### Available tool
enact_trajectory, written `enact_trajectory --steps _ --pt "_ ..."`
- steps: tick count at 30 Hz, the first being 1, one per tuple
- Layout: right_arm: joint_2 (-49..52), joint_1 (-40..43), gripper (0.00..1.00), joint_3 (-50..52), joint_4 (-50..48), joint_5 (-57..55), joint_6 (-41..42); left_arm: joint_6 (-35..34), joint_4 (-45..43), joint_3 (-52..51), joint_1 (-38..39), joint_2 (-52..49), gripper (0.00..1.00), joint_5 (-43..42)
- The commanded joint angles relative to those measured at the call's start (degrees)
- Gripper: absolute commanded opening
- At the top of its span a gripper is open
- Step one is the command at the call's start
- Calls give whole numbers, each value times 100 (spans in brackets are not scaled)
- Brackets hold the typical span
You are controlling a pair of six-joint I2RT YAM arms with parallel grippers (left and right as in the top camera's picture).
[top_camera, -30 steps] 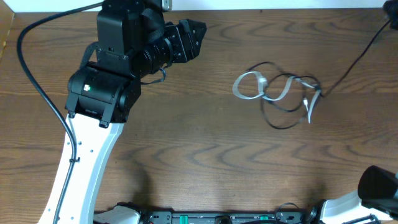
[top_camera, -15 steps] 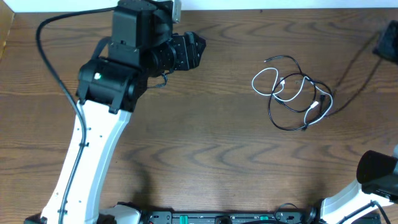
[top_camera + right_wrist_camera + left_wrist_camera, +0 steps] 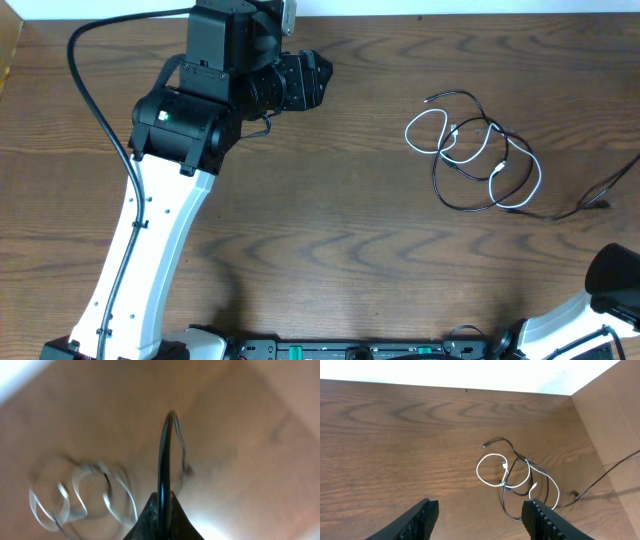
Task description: Untangle cables
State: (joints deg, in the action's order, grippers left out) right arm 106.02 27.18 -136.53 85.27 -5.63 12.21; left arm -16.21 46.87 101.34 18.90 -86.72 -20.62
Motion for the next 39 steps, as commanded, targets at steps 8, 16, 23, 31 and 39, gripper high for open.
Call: enact_trajectory --steps 8,16,23,31,39 --pt "341 44 1 -201 -2610 192 498 120 0 24 -17 24 59 17" --pt "1580 153 1 -201 -4015 490 1495 118 0 13 -17 22 59 17" --pt "2669 203 8 -201 -3438 796 1360 118 2 13 -17 -17 59 15" --pt "2789 605 99 -210 -1902 1106 1281 122 -9 13 212 -254 59 17" --pt "2227 1134 99 -214 -957 2258 772 120 -208 13 723 -669 59 15"
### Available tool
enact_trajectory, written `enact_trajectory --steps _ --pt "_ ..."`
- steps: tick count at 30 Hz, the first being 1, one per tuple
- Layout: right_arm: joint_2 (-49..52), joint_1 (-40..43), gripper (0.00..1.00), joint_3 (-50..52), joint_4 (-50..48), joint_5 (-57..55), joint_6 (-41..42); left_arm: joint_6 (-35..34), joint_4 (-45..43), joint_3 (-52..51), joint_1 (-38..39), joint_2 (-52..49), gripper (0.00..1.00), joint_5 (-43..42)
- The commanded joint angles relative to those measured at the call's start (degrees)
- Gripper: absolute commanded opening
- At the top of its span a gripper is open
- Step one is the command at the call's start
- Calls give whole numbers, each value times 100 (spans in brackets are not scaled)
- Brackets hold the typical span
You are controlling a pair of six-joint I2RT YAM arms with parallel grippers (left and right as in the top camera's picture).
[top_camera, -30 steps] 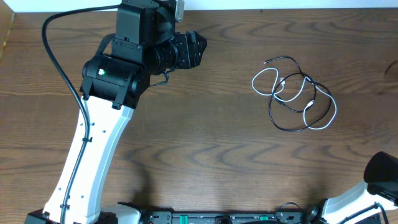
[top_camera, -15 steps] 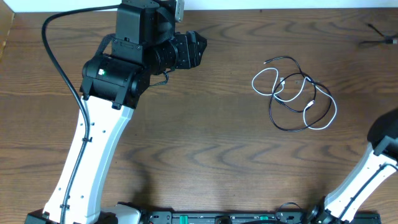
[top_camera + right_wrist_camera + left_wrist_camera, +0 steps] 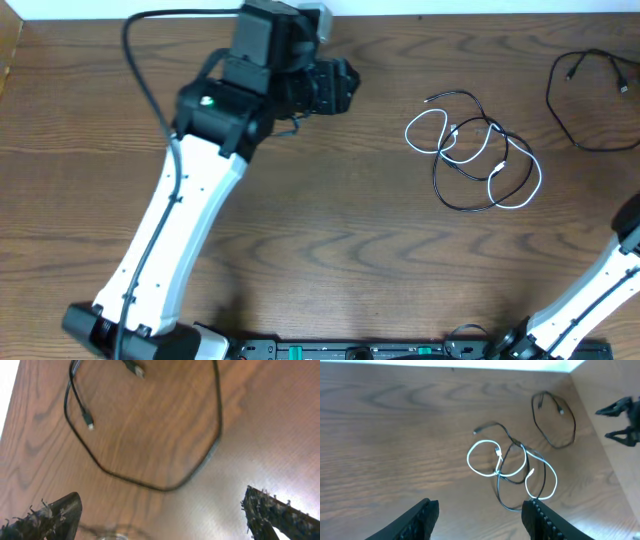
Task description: Untangle cables
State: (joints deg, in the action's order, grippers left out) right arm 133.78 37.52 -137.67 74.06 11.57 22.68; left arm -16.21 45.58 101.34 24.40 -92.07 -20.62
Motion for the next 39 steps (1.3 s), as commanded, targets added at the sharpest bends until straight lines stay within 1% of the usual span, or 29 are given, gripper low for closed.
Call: enact_trajectory --steps 1,5,9,14,19,21,29,34,39 --pt "-634 138 99 -101 289 619 -422 120 -114 13 262 -205 59 15" --pt "-896 181 99 -101 726 765 -981 122 -219 13 667 -584 59 15" --pt "-946 140 99 -101 990 769 -1056 164 -348 13 1104 -1143 59 17" --pt "-938 -74 99 -96 1174 767 -1058 487 -796 13 1495 -1915 59 20" --pt "-938 -299 99 -96 1222 667 -1163 1154 -1320 13 1714 -2623 59 15" --pt "-938 -407 99 -96 1257 581 -1165 1259 -1556 13 1797 -2918 59 13" --pt "-938 -678 99 -96 1344 400 -1252 1250 -2793 13 2055 -3858 60 151" --pt "-938 -765 99 -96 1467 398 -1322 732 -3359 13 2079 -4262 60 1051" --pt "-938 -846 99 -96 1552 400 -1357 669 -3630 15 2079 -4511 60 1432"
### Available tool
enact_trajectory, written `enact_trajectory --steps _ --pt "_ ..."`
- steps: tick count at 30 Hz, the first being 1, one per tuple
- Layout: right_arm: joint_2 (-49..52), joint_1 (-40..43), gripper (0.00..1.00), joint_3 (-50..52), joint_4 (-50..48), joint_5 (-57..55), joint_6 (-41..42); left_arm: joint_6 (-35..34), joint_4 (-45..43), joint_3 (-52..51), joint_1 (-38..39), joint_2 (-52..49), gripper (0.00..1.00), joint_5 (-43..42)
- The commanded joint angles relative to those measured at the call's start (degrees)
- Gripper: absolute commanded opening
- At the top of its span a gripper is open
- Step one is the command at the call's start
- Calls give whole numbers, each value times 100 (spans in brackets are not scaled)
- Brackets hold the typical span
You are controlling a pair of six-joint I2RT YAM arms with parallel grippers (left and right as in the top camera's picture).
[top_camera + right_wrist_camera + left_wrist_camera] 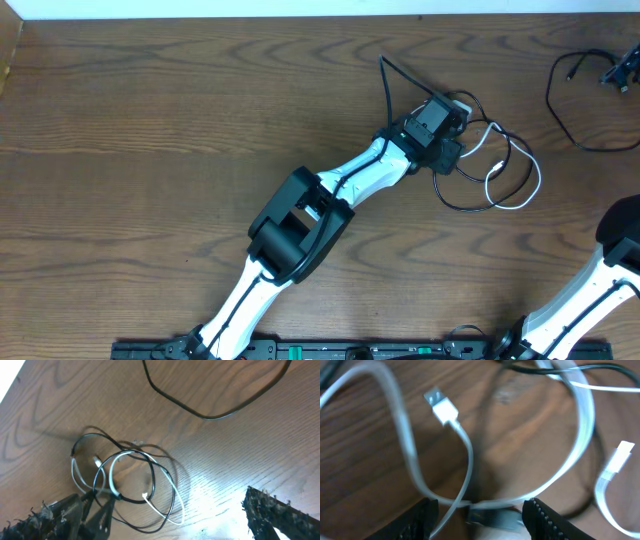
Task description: Untangle cables
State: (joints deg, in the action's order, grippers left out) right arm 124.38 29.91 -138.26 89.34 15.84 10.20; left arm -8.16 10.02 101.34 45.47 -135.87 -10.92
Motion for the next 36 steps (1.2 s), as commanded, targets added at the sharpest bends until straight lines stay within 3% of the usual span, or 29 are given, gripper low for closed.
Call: enact_trajectory --steps 1,7,12,15,20,27,32,34,36 --pt "2 -98 99 -37 24 -26 -111 -136 -96 13 -28 -151 60 461" --pt "2 -188 99 -37 42 -26 -109 -142 317 15 -37 -160 55 1663" --pt "2 -328 99 -26 17 -31 -149 -592 1648 15 -114 -151 53 3630" --pt "2 -426 99 -2 -26 -28 -153 -721 2441 15 -236 -133 48 4135" --pt "2 -649 99 153 -162 -26 -153 -1091 3348 15 -520 114 46 4118" --pt "2 -1060 99 627 -426 -26 -153 -1093 3895 15 -1250 1137 46 3099" --pt "2 -1366 99 890 -573 -26 -155 -404 4057 15 -1626 2135 44 2026" --pt "2 -1495 99 944 -603 -24 -155 -68 4072 15 -1659 2516 32 1414" --pt "2 -1611 99 944 -601 -24 -175 243 4072 15 -1652 2826 27 973"
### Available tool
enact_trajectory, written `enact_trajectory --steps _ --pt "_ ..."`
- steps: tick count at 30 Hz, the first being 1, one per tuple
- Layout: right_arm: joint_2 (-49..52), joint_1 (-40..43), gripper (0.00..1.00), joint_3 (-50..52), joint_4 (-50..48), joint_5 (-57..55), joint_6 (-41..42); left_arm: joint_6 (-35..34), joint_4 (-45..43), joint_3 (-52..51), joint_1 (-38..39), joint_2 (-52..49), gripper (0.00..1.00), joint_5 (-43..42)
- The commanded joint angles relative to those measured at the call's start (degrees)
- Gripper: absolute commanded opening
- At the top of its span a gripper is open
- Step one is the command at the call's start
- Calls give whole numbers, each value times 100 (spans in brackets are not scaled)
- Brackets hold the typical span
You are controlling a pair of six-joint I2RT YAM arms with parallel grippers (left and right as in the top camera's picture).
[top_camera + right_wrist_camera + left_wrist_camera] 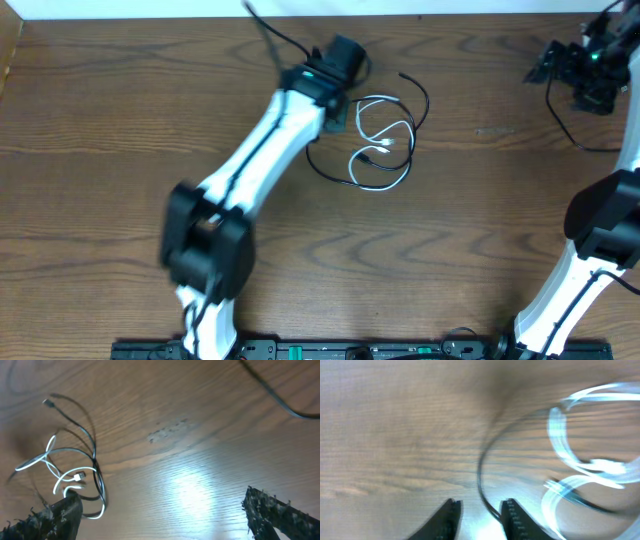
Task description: Untangle cables
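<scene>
A tangle of a white cable (385, 140) and a black cable (318, 160) lies at the table's top centre. My left gripper (481, 517) is at the tangle's left edge. Its jaws stand a narrow gap apart, and the black cable (481, 475) runs between them against the right finger. The view is blurred, with white loops (565, 435) to the right. Another black cable (575, 125) lies apart at the far right. My right gripper (165, 520) hovers above it, wide open and holding nothing. The tangle (75, 475) also appears at the left of the right wrist view.
The wooden table (120, 150) ends at a white strip along its back edge. My left arm (250, 150) crosses the table from the front to the top centre. The right arm (610, 220) rises along the right edge.
The tangle lies further left than it did, and the left gripper has moved left with it. Its jaws stand closer together. The right gripper has come slightly in from the top right corner.
First my right gripper was shut on a black cable running from the tangle to the right edge, with the left hovering open at the top left. Then that cable lay apart at the top right with the right gripper open. Later the left stood open on the tangle, which now lies further left.
</scene>
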State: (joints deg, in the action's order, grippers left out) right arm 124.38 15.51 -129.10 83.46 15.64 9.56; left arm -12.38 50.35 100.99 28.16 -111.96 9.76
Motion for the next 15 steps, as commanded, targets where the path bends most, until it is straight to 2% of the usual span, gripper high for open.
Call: enact_trajectory --steps 1,7,10,15 --pt "2 -234 99 28 -13 -2 -164 769 42 50 92 555 26 -1252" --pt "2 -542 99 28 -9 -7 -308 1091 234 48 153 850 24 -1534" --pt "2 -621 99 33 -9 -9 -413 1176 520 9 44 699 33 -1685" --pt "2 -638 99 57 -9 -9 -452 1038 837 -282 -352 326 42 -2793"
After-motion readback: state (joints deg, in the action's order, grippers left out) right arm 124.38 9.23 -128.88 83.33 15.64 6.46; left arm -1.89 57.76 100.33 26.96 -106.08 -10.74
